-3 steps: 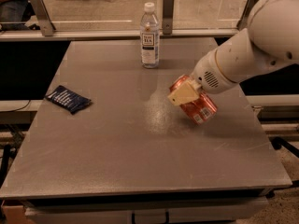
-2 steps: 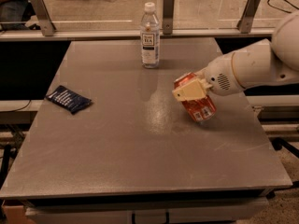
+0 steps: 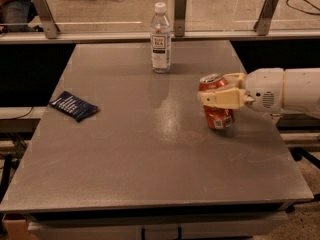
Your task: Place coke can upright
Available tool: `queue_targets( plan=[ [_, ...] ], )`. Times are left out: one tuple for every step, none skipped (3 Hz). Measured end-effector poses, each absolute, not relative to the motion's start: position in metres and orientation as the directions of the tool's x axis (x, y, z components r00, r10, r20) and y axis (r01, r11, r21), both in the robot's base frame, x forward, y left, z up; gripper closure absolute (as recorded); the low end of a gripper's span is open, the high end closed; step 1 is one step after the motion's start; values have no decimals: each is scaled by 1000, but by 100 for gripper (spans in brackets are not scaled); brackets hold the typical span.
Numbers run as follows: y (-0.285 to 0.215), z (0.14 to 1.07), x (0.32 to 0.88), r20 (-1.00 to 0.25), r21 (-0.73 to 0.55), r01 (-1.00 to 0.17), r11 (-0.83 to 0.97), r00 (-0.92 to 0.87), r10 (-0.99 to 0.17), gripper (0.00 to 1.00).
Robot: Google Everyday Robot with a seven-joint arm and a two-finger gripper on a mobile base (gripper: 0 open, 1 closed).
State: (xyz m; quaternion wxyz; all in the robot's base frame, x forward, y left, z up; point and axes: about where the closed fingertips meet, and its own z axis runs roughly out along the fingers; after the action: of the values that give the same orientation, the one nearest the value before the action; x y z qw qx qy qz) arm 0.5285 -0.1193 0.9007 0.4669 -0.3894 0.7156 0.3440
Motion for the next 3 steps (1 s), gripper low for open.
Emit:
queue_targets(
  plan=[
    [-134, 911, 519, -975, 73, -912, 404, -150, -163, 100],
    [-144, 914, 506, -990, 32, -932, 362, -79, -116, 100],
    [-149, 906, 493, -998, 19, -947, 319, -35, -44, 82]
  ],
)
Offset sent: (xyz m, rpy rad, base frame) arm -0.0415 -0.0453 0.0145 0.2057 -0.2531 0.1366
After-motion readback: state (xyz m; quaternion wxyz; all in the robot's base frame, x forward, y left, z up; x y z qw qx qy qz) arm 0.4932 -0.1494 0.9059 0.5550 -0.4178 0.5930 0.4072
